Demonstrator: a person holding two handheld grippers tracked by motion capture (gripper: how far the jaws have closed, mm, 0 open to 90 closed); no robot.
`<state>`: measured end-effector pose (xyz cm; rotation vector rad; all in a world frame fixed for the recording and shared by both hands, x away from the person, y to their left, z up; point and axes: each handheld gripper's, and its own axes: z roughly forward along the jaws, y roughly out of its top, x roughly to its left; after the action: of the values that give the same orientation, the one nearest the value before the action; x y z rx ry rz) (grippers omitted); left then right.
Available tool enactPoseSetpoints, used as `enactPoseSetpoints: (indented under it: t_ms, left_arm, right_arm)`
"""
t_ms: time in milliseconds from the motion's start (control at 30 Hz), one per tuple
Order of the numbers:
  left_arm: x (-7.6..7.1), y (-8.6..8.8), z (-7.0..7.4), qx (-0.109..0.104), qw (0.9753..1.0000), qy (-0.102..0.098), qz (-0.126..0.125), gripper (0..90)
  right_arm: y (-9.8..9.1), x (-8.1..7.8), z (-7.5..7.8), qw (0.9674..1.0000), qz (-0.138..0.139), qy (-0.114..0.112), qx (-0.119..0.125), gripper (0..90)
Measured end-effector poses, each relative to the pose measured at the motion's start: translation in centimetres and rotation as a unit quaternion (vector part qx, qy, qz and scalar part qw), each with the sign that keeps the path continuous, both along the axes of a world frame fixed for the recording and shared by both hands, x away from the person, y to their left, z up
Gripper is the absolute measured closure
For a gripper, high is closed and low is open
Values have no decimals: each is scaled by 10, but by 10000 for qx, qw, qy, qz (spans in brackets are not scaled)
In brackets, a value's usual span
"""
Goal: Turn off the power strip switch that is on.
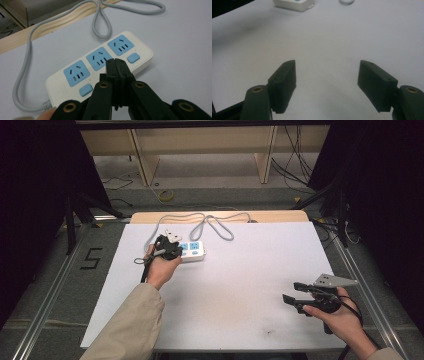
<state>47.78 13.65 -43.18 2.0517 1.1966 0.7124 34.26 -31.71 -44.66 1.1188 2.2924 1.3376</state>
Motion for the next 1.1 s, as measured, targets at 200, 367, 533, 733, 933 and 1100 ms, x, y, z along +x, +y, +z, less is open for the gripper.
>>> enactPoseSetpoints:
  t_ms: [200,367,533,733,933,1100]
  left_arm:
    - [6,0,-6,-14,10000,58,30,898]
    - [11,-2,-9,-8,9999,82,57,898]
    - [17,-6,-13,57,9999,118,51,898]
    - [22,-7,-19,69,9998,176,34,898]
    - [26,-7,-24,11,9998,182,-45,898]
    - [29,-7,-26,27,9998,214,-12,898]
  right_arm:
    - [0,0,-1,10000,2,2,-2,315]
    - [0,0,0,10000,-1,11,-6,314]
    - [0,0,-1,10000,12,16,-13,314]
    - [0,0,0,10000,7,14,-6,314]
    - [1,0,-1,10000,30,23,-17,314]
    - [1,0,-1,10000,32,18,-18,314]
